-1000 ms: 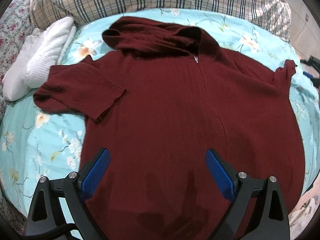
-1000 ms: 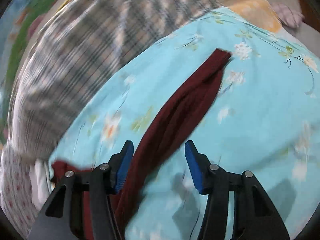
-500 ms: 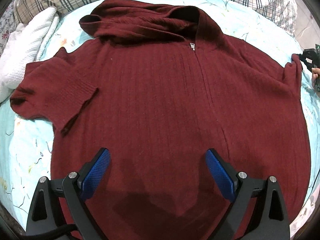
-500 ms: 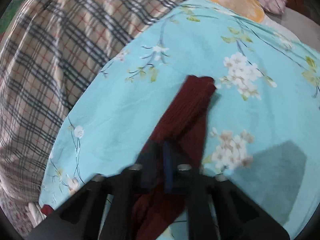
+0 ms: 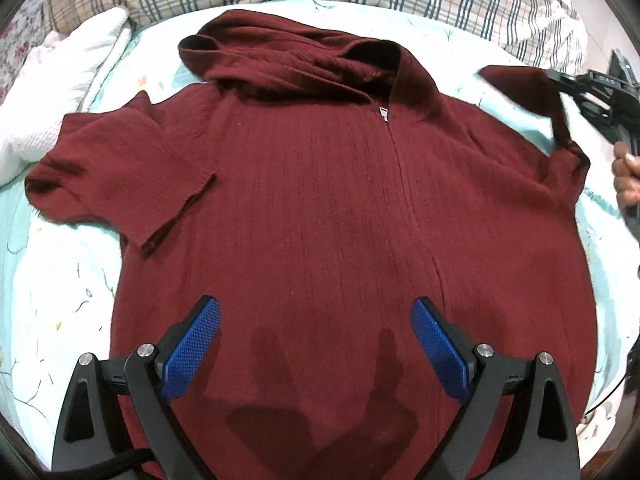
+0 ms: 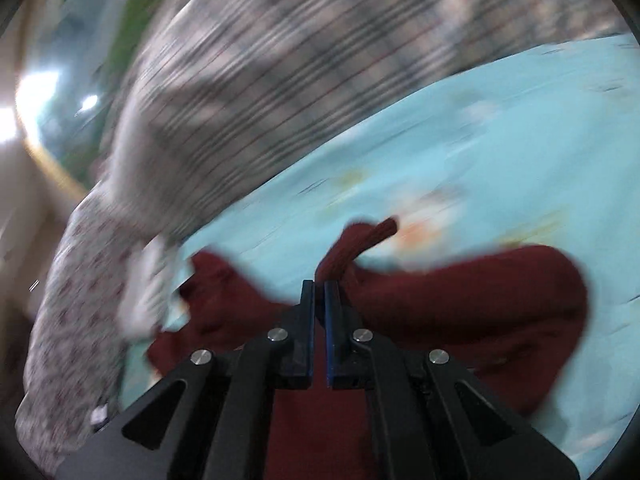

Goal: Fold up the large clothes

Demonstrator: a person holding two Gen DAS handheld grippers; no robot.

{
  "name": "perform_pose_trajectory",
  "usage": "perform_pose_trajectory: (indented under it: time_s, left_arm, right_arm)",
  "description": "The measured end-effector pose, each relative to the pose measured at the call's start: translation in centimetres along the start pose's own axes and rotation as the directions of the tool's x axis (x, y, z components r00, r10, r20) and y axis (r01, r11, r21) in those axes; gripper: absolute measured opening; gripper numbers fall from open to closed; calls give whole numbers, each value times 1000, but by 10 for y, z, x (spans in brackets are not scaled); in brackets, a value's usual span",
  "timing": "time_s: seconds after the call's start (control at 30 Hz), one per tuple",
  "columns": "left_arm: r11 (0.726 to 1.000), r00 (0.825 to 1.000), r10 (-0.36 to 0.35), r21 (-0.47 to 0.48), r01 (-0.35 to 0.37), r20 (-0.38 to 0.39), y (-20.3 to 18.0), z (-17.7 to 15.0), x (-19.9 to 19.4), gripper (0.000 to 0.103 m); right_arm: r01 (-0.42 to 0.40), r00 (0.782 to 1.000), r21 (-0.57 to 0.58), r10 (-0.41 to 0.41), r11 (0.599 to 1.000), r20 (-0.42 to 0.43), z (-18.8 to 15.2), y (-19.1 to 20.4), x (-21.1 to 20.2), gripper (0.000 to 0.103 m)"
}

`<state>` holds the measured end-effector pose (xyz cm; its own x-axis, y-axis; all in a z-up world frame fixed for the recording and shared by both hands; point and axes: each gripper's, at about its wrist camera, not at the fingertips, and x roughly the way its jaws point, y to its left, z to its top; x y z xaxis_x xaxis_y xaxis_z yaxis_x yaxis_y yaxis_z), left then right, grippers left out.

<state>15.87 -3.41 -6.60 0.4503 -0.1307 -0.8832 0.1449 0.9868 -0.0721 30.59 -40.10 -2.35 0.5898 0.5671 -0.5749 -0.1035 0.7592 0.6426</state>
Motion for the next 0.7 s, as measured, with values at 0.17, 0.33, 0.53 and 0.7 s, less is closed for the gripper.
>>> perform_pose_trajectory:
  time_s: [0.17,0.33,0.53,0.7]
  left_arm:
    - [998,1000,-25,-49,25,12,19,-8,-8,97]
    - [988,996,-90,-120,93,28,46,-13,-15,97]
    - [954,974,-221,-200,225,40,74,-4,-11,97]
    - [928,947,-320,-193,318,18,66,30,18,97]
  right_arm:
    - [-151,978,-26,145,988,-149,-51,68,74,4]
    - [-245,941,-14,234,969,-244,-98,110,127,4]
    - [-195,894,14,184,981,-408,-144,110,167,8]
    - [-175,911,49,181,983,-371,-149,96,142,8]
